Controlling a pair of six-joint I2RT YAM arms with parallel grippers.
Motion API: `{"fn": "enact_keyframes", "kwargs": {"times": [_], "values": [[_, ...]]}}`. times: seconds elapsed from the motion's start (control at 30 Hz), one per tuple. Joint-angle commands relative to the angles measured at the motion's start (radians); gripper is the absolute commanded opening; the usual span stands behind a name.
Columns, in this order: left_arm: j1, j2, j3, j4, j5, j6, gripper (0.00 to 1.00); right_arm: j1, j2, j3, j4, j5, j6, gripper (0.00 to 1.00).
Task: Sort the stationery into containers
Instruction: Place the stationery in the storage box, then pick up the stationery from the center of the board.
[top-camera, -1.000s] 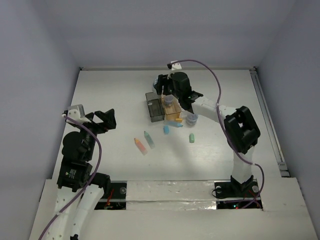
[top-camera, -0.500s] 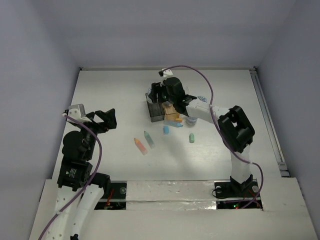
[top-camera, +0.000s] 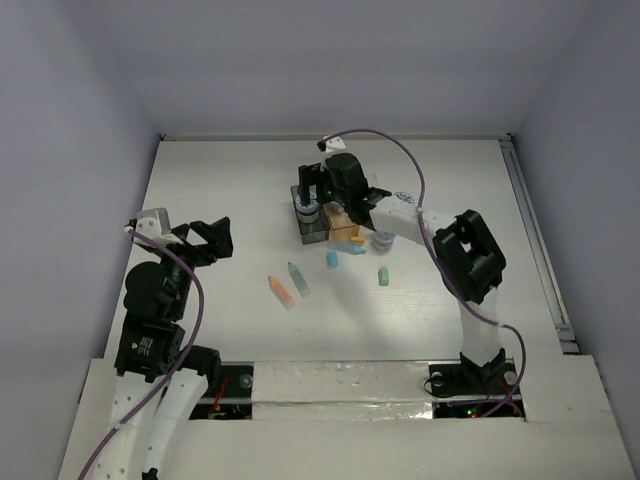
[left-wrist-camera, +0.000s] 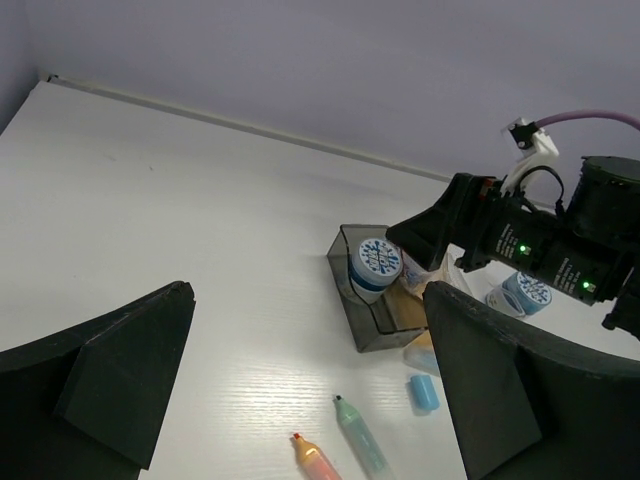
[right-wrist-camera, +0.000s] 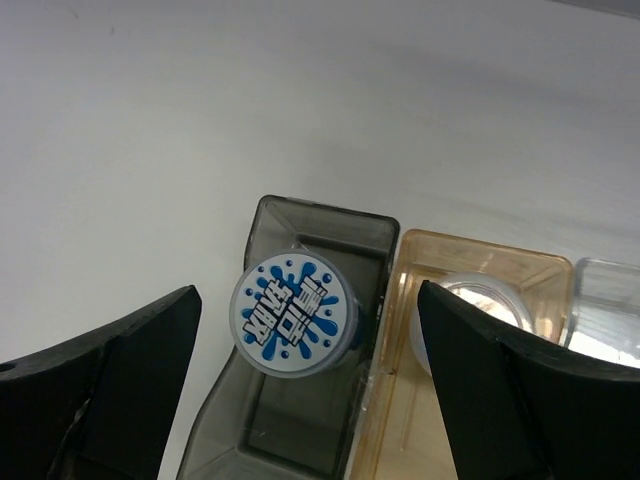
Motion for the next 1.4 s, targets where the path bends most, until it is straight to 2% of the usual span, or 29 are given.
{"fn": "enact_keyframes", "kwargs": {"times": [0.0, 0.17, 0.27, 0.4, 0.8, 0.97, 1.03, 1.1, 1.17, 1.2, 1.27, 1.37], "values": [[0.006, 0.005, 0.009, 0.051, 0.013, 0.011, 0.99, -0.009, -0.12, -0.031, 0.088, 0.109, -0.034, 0.95], [0.006, -0.006, 0.008, 0.051, 0.021, 0.012, 0.99, -0.115, -0.229, -0.188, 0.032, 0.284, 0.044, 0.94], [0.006, -0.008, 0.006, 0.054, 0.033, 0.011, 0.99, -0.212, -0.284, -0.266, -0.011, 0.377, 0.113, 1.0], [0.006, -0.008, 0.006, 0.057, 0.04, 0.011, 0.99, -0.296, -0.305, -0.338, -0.074, 0.333, 0.149, 1.0], [-0.003, -0.008, 0.005, 0.059, 0.041, 0.011, 0.99, -0.316, -0.183, -0.285, -0.166, 0.3, 0.173, 0.99], [-0.003, -0.008, 0.005, 0.059, 0.043, 0.011, 0.99, -0.316, -0.163, -0.276, -0.208, 0.318, 0.196, 0.96], [-0.003, -0.008, 0.005, 0.062, 0.047, 0.011, 0.99, -0.316, -0.177, -0.283, -0.208, 0.326, 0.201, 0.92], [-0.003, -0.006, 0.003, 0.063, 0.052, 0.011, 0.99, -0.316, -0.199, -0.285, -0.205, 0.341, 0.196, 0.83], [-0.003, -0.008, 0.002, 0.063, 0.052, 0.011, 0.99, -0.316, -0.216, -0.285, -0.198, 0.358, 0.179, 0.66], [-0.003, -0.008, 0.002, 0.065, 0.053, 0.011, 0.99, -0.316, -0.235, -0.283, -0.195, 0.365, 0.17, 0.65], [-0.003, -0.008, 0.003, 0.063, 0.052, 0.011, 0.99, -0.316, -0.257, -0.269, -0.198, 0.393, 0.152, 0.56], [-0.003, -0.009, 0.003, 0.063, 0.053, 0.011, 0.99, -0.316, -0.32, -0.26, -0.202, 0.387, 0.11, 0.5]]}}
